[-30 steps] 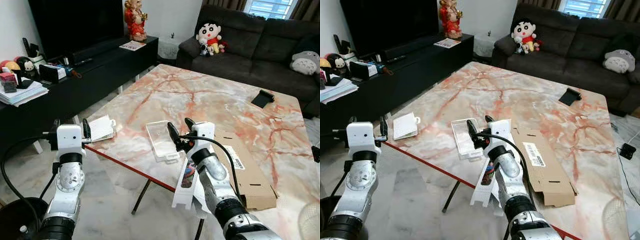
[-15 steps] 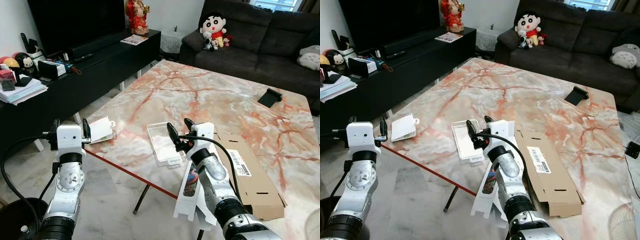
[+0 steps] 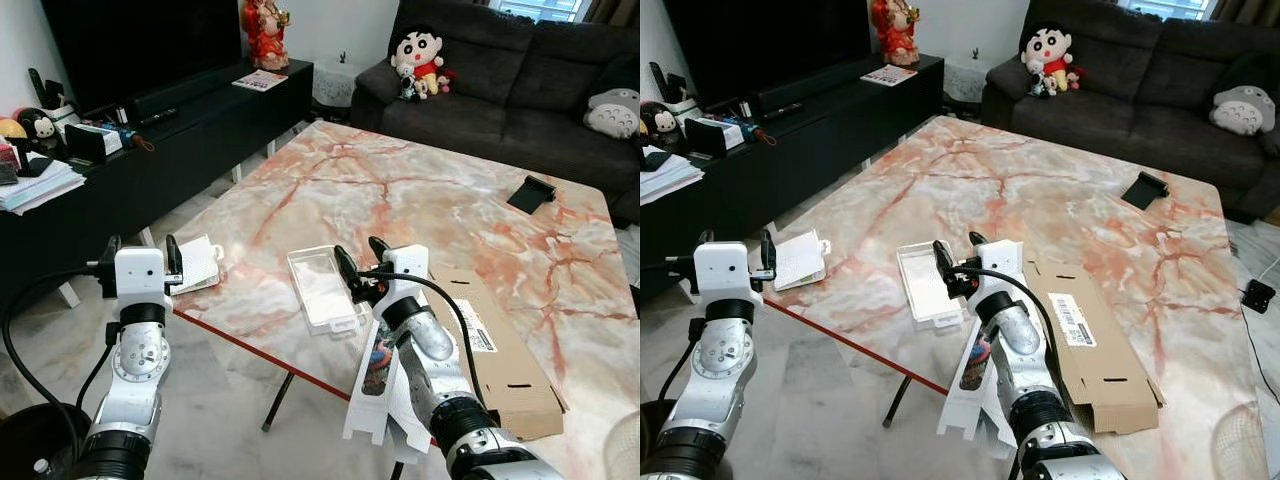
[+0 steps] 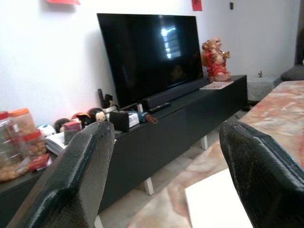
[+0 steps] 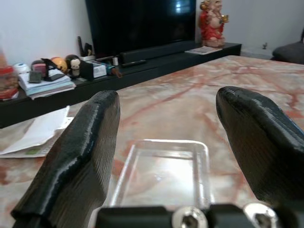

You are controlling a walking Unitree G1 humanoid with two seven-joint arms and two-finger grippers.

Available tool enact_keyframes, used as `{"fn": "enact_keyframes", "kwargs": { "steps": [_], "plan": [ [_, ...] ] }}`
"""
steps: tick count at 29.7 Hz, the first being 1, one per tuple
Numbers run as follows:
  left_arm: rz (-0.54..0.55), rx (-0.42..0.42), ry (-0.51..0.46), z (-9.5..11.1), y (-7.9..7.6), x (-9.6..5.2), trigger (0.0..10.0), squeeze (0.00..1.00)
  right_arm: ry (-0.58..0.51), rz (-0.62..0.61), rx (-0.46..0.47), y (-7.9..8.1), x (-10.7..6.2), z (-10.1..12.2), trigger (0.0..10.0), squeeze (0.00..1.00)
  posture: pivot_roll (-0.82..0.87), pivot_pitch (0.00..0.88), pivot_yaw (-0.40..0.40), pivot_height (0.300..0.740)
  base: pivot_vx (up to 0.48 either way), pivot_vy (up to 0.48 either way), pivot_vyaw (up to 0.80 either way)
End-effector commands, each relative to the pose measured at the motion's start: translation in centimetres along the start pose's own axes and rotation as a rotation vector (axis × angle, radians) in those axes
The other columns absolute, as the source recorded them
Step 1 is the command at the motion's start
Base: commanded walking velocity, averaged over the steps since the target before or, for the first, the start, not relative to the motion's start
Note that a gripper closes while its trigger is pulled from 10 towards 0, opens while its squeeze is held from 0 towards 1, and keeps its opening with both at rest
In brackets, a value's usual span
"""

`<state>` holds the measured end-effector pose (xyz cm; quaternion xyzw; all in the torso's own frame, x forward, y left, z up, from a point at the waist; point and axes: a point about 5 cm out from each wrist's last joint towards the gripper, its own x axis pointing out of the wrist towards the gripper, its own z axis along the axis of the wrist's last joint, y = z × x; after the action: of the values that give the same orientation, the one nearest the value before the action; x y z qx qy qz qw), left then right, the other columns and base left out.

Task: Picking trash to rubbish bin

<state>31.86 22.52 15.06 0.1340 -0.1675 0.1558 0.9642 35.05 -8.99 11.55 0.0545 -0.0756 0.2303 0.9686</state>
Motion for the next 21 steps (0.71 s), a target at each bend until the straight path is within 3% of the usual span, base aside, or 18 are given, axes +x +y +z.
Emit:
{"fn": "enact_keyframes", "kwargs": {
  "steps": [1, 21],
  "plan": [
    [-0.003, 0.003, -0.025, 0.62, -0.12, 0.3, 10.0, 0.0, -0.006, 0.002, -0.01, -0.13, 0.19, 0.37, 10.0, 0.0, 0.07, 0.004, -0.074, 0.74, 0.48, 0.0, 0.0],
    [-0.008, 0.0, -0.024, 0.6, -0.24, 0.34, 10.0, 0.0, 0.001, 0.004, -0.007, -0.12, 0.15, 0.26, 10.0, 0.0, 0.06, 0.004, -0.074, 0.74, 0.48, 0.0, 0.0]
  ]
}}
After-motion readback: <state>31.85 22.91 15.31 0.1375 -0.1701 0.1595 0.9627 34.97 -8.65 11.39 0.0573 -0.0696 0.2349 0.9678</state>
